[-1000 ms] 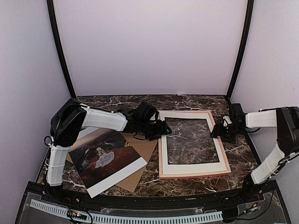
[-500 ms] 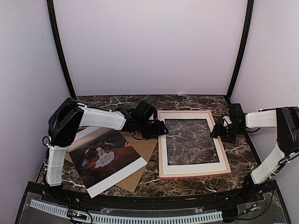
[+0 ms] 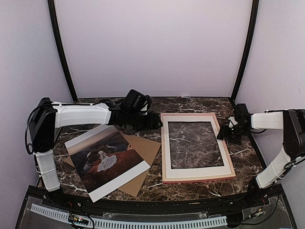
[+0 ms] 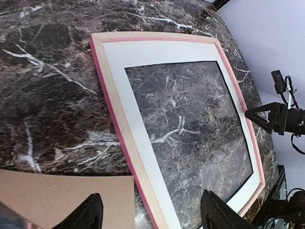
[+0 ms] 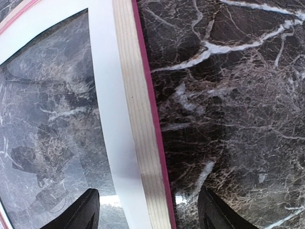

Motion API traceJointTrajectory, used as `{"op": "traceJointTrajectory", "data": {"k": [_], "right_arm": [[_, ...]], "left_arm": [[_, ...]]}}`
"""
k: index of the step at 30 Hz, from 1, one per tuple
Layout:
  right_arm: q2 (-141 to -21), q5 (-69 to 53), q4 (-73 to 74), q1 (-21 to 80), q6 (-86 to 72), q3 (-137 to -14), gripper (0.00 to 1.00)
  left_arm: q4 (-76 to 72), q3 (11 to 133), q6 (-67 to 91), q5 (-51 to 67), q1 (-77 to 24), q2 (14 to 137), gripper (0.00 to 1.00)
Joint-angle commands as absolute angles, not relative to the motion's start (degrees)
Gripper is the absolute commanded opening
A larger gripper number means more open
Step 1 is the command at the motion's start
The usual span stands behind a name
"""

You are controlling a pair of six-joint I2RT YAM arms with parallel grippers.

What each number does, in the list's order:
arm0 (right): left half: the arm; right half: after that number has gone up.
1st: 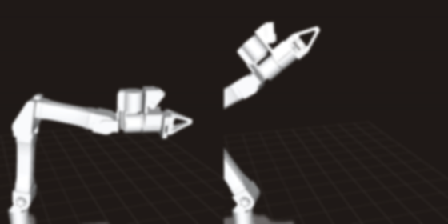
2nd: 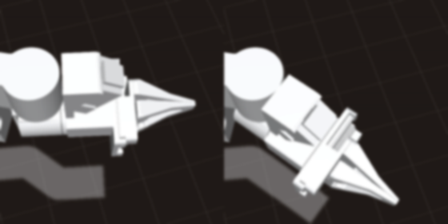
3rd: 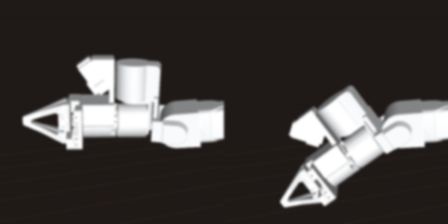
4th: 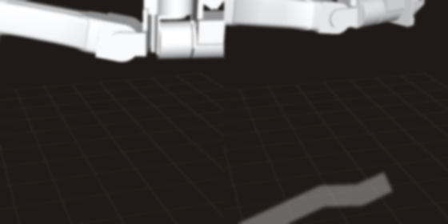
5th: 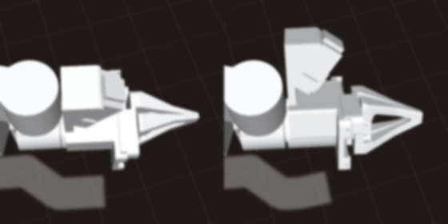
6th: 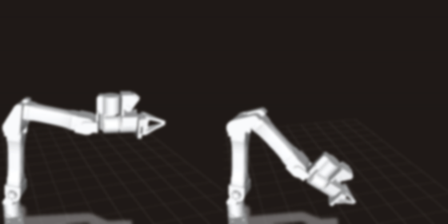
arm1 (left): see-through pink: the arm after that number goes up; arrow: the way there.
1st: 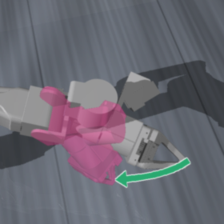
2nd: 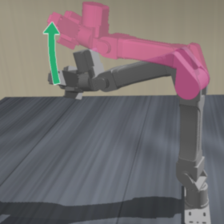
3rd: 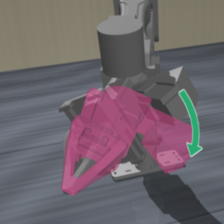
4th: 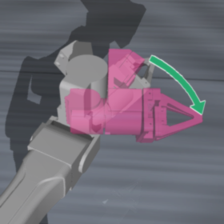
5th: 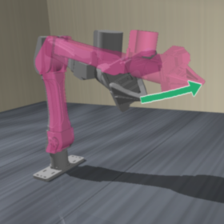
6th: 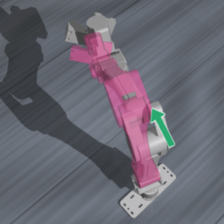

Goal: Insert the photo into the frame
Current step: Place the mat board on the glass panel, then pick up the photo from the backboard.

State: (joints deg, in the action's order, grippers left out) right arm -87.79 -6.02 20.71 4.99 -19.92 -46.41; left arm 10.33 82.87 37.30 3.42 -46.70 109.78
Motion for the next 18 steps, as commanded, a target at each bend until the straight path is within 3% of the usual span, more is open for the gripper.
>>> {"op": "traceJointTrajectory", "data": {"k": [1, 7, 10, 18], "right_arm": [[-86.5, -2.4, 22.1, 5.4, -18.6, -48.5, 0.72], [-80.8, -2.7, 22.0, 7.2, -19.0, -49.3, 0.77], [-79.5, -3.3, 22.5, 10.2, -19.5, -50.5, 0.79], [-83.0, -2.1, 22.6, 26.3, -22.0, -57.5, 0.83]], "left_arm": [[15.6, 76.5, 32.5, 1.4, -42.7, 99.5, 0.73], [18.2, 64.4, 30.8, 0.7, -36.8, 86.4, 0.84], [20.8, 59.3, 30.0, -0.3, -33.9, 81.6, 0.98], [27.0, 50.0, 32.0, 3.6, -27.6, 70.1, 0.99]]}}
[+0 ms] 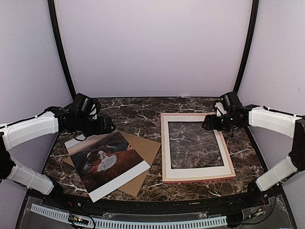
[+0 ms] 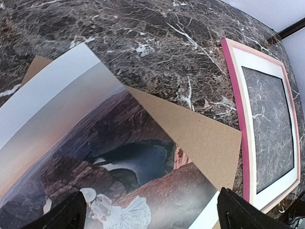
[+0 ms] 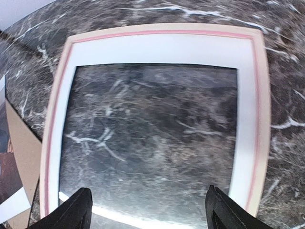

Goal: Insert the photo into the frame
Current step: Pick up the photo from the backboard.

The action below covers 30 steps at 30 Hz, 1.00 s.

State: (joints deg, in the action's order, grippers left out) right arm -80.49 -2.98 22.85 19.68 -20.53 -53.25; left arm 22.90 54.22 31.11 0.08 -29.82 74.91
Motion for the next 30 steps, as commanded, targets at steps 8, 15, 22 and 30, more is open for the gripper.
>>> {"op": "traceJointTrajectory", "data": {"k": [8, 15, 22, 30], "right_arm": [[-91.9, 2.2, 24.0, 43.3, -22.8, -67.2, 0.84], [-100.6, 2.3, 23.1, 53.1, -23.6, -74.5, 0.84], [-110.1, 0.7, 24.5, 58.5, -22.3, -84.3, 0.84], [-115.5, -2.2, 23.0, 59.2, -21.1, -87.4, 0.84]], "left_arm": [[28.0, 40.1, 35.7, 5.2, -25.7, 58.4, 0.99], [32.2, 36.9, 37.8, 5.0, -24.8, 51.4, 0.99], [33.7, 32.7, 41.5, 5.2, -24.5, 45.2, 0.99], [36.1, 31.9, 45.5, 1.1, -24.5, 42.5, 0.99]]}}
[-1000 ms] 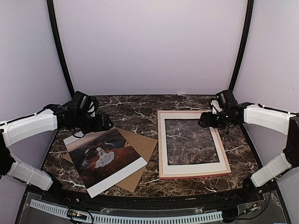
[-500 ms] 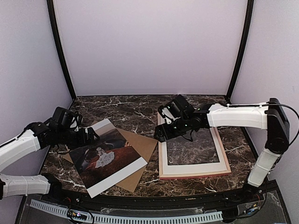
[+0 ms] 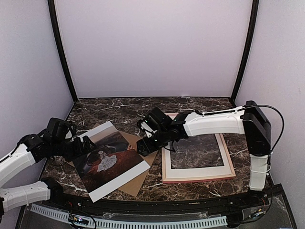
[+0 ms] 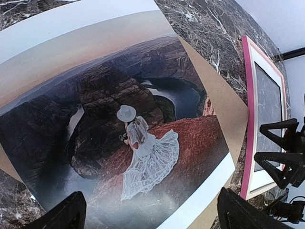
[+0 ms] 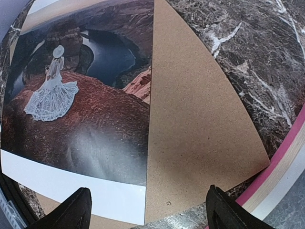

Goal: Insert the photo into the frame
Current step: Pick up the photo from the backboard.

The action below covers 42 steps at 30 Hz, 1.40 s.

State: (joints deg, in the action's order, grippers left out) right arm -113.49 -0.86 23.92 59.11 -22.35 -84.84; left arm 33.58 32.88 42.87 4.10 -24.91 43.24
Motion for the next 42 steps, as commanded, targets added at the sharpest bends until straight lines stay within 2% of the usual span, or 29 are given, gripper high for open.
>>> {"op": "traceJointTrajectory", "data": {"k": [1, 22, 35, 42], "right_arm": [[-116.1, -2.2, 23.1, 59.2, -20.8, -88.2, 0.84], [-128.8, -5.6, 25.2, 59.2, -17.5, -99.2, 0.83], [-130.0, -7.4, 23.0, 59.2, -17.6, -97.0, 0.80], [-130.9, -8.1, 22.8, 59.2, -18.0, -96.8, 0.77]], "left_arm": [[36.9, 32.3, 45.7, -1.1, -24.5, 43.1, 0.99], [38.8, 25.4, 56.6, -10.3, -24.4, 46.2, 0.98], [37.4, 19.9, 62.0, -5.9, -24.5, 45.4, 0.98], [35.0, 19.1, 60.7, -3.2, -24.5, 46.1, 0.94]]}}
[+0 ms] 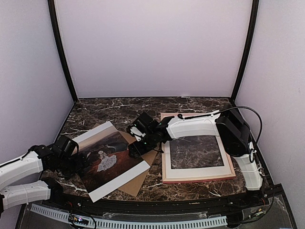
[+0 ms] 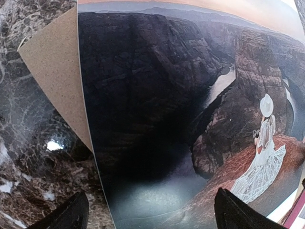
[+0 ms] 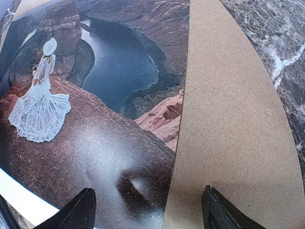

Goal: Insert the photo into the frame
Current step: Pick up the photo from the backboard.

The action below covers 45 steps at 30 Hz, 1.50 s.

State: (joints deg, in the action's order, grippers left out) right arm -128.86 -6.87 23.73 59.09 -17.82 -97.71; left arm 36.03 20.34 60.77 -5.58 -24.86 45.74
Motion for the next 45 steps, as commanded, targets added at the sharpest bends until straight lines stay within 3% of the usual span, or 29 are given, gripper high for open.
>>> {"op": "traceJointTrajectory", "data": {"k": [1, 22, 34, 38, 45], "right_arm": [[-130.9, -8.3, 22.8, 59.2, -18.2, -96.7, 0.76], [-129.9, -8.7, 22.2, 59.2, -20.5, -92.4, 0.68], [-129.6, -8.6, 22.3, 59.2, -20.7, -91.8, 0.67], [-129.2, -8.6, 22.5, 59.2, -20.7, -91.5, 0.67], [-128.1, -8.6, 21.8, 59.2, -20.5, -90.9, 0.69]], "left_arm": [[34.6, 19.0, 60.6, -2.5, -24.5, 46.2, 0.93], [28.1, 16.9, 64.8, 7.2, -24.4, 32.2, 0.77], [27.5, 21.7, 60.7, 6.8, -24.5, 34.6, 0.69], [27.2, 22.9, 59.1, 5.9, -24.5, 36.1, 0.57], [26.1, 25.4, 56.0, 5.5, -24.5, 40.1, 0.24]]}}
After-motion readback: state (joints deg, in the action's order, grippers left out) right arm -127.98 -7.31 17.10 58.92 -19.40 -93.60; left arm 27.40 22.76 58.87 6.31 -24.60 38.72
